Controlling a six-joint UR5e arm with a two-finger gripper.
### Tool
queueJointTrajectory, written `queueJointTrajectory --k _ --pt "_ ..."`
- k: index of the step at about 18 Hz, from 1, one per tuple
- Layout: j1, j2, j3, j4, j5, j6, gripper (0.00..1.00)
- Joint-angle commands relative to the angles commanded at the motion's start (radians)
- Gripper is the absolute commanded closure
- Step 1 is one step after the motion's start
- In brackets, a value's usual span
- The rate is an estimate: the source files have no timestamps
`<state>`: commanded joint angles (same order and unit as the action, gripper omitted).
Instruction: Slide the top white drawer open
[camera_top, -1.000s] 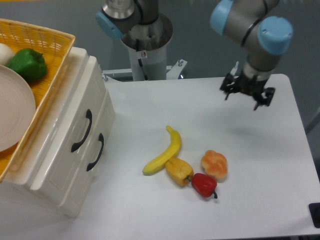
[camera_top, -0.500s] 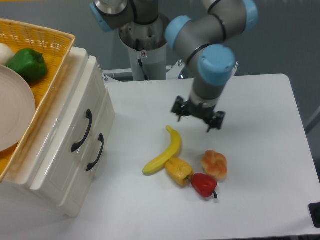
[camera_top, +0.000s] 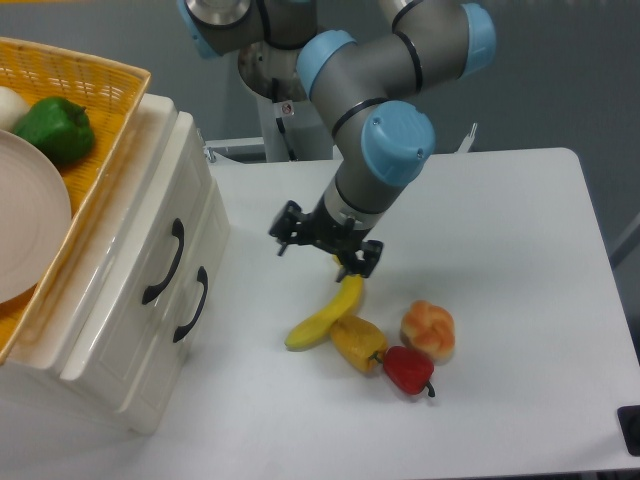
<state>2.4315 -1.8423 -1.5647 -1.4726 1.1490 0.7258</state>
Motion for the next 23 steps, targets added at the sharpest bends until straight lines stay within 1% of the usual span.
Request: queueJointTrajectory --k 5,9,16,23 --pt "-0.06 -0.009 0.035 0.002 -0.048 -0.094 0.0" --pt "-0.097 -0.008 0.037 0.0 -0.064 -0.13 0.0" --pt "-0.111 -0.017 0.035 0.003 -0.098 -0.158 0.0" --pt "-0.127 -0.028 0.032 0.006 -0.104 -0.158 0.0"
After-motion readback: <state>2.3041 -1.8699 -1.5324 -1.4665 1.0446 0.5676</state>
